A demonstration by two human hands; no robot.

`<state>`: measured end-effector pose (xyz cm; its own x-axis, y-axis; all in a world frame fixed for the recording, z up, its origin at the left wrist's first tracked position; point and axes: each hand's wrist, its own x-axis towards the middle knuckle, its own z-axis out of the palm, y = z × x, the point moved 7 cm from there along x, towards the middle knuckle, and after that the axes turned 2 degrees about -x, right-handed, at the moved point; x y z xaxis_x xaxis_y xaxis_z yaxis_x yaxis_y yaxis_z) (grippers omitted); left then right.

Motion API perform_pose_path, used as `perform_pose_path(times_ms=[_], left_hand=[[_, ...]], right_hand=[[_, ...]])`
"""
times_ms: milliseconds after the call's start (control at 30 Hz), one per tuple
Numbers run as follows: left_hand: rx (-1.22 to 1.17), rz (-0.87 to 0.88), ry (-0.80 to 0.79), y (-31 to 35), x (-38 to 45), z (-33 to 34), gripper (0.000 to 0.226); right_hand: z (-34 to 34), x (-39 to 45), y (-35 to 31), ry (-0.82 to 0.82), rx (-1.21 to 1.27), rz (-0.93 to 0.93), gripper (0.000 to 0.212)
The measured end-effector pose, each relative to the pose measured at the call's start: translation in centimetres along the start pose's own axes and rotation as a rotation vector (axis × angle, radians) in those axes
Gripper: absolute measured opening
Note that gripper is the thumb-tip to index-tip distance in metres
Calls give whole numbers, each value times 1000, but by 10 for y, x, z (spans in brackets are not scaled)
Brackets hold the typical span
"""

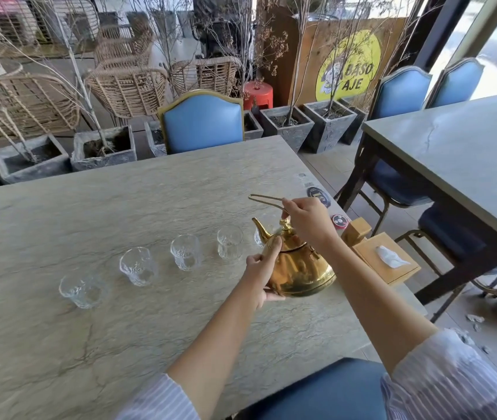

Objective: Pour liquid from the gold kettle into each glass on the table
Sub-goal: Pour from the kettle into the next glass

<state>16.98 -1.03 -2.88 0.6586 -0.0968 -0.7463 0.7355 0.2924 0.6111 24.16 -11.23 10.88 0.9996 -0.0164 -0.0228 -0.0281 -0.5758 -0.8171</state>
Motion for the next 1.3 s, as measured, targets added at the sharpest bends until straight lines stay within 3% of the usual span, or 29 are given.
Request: perform_pose_path(times_ms=[200,467,700,1300], left_hand=[[-44,-22,4,-8,-3,-11,99],[-115,-27,-14,-11,-1,-14,121],[-112,-33,-64,-2,-16,-12,105],[-103,-53,-150,8,-52,-1,94]], right_hand=[[24,5,-15,-78,-158,37,46],[37,10,-31,-100,-255,64,43],[37,15,-40,-80,-284,94,47],[21,8,-65,-60,-371,63,44]])
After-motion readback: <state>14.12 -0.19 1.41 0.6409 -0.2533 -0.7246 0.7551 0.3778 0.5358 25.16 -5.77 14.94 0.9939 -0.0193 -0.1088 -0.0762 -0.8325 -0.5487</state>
